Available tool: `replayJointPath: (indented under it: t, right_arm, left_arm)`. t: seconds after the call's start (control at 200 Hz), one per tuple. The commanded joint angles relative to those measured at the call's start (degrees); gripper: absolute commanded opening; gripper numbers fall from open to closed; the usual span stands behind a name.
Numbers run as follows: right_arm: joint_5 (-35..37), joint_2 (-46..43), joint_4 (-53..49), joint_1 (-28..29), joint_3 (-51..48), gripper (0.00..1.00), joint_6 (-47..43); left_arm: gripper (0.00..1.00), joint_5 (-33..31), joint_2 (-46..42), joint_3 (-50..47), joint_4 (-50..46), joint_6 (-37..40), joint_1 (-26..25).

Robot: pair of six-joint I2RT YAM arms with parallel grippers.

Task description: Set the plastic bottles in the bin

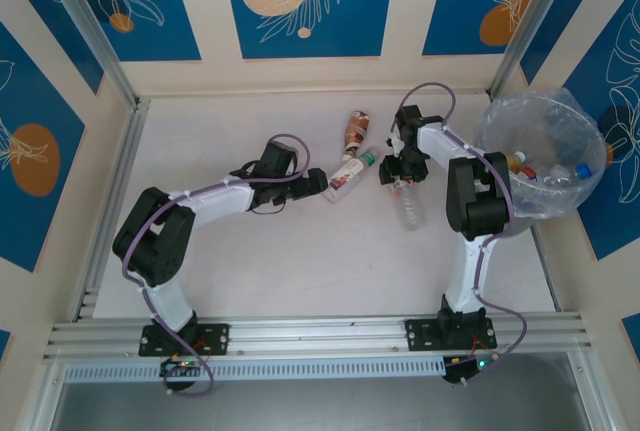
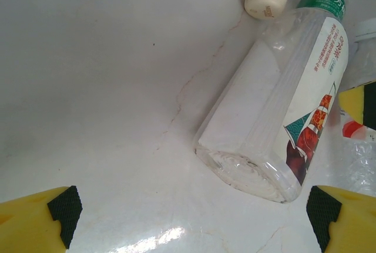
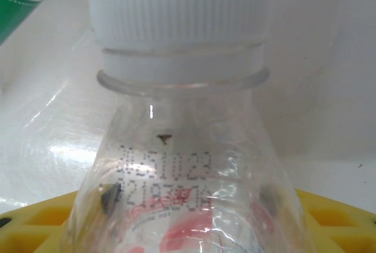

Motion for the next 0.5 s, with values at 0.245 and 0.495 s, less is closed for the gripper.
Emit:
replayJointPath:
  t: [0.245,0.495]
  right_arm:
    - [-1.9,-5.5,-0.2,-0.1,-1.5,0.62,2.0]
    - [-1.0,-11.3,0.1,0.0,-3.8,0.60,2.6]
  left_arm:
    - [1.00,0.8,-0.1,0.5,-0.9,-0.7,0.7]
    - [1.00,0.8,-0.5,0.2,-0.7,-0.6,0.8]
